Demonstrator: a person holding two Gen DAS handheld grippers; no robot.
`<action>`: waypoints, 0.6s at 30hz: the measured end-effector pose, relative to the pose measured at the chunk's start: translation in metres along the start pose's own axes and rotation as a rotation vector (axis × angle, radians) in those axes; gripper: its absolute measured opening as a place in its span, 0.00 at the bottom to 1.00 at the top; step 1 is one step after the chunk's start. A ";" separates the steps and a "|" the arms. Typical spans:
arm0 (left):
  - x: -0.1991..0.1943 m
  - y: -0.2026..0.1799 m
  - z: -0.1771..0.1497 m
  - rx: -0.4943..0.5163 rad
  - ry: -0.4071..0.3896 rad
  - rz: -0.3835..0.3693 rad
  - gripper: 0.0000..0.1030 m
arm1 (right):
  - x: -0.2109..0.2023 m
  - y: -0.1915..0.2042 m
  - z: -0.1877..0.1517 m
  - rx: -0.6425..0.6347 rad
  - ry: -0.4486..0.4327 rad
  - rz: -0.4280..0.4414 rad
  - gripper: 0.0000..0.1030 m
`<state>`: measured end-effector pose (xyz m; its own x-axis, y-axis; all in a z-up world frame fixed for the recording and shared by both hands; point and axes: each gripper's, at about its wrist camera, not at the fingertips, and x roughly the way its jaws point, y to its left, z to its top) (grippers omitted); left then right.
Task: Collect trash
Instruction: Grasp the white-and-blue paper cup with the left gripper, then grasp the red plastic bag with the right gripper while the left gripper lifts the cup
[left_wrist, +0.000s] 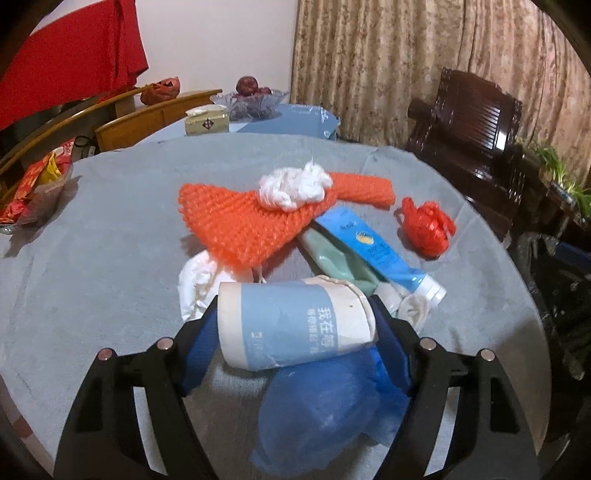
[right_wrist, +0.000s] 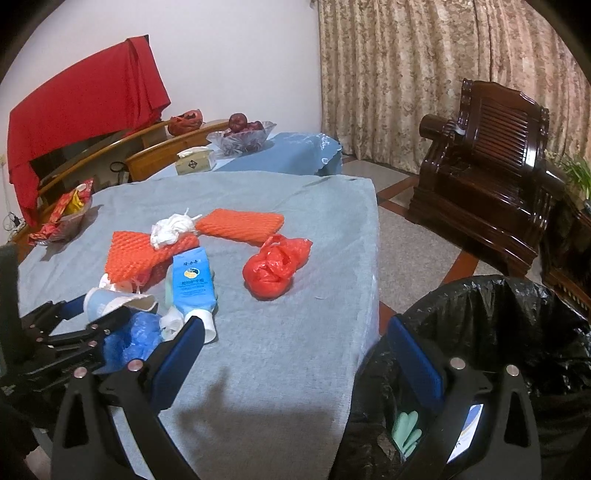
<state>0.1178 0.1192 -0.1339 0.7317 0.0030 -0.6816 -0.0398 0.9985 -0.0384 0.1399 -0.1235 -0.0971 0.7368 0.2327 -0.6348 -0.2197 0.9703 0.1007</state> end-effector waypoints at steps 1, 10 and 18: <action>-0.005 0.000 0.002 -0.003 -0.011 -0.003 0.72 | 0.001 0.001 0.001 0.001 -0.001 0.001 0.94; -0.022 -0.001 0.024 -0.012 -0.095 -0.008 0.72 | 0.018 0.002 0.020 0.042 -0.016 0.001 0.94; 0.001 0.010 0.044 -0.026 -0.116 0.046 0.72 | 0.060 0.006 0.039 0.038 -0.003 -0.025 0.94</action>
<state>0.1477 0.1321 -0.1029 0.8025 0.0562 -0.5940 -0.0912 0.9954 -0.0291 0.2080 -0.1010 -0.1050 0.7437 0.2090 -0.6350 -0.1772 0.9775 0.1142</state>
